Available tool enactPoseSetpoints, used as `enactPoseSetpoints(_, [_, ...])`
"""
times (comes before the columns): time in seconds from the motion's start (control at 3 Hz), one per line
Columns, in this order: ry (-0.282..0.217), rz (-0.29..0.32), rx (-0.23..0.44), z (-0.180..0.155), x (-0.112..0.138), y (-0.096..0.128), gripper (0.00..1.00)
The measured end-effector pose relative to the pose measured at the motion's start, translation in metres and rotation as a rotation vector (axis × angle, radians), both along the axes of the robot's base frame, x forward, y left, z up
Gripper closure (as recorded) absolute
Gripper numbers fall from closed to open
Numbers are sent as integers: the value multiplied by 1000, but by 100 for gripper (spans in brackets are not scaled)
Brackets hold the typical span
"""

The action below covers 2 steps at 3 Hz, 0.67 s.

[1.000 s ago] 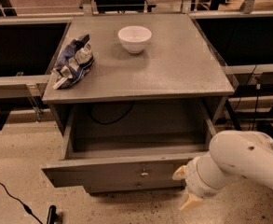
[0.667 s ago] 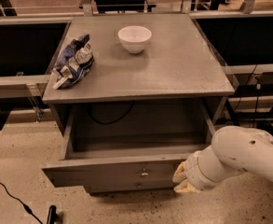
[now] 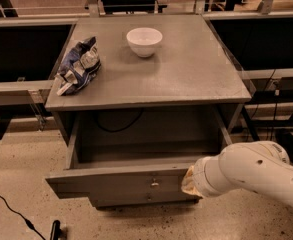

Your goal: Close top drawer

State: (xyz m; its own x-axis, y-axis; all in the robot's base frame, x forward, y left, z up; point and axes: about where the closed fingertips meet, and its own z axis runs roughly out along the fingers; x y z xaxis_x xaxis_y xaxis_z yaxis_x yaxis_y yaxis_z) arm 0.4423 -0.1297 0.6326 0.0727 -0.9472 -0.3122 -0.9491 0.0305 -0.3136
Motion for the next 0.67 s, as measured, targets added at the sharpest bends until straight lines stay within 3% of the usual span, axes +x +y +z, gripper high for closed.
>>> enactPoseSetpoints(0.67, [-28, -21, 12, 4, 7, 2, 41])
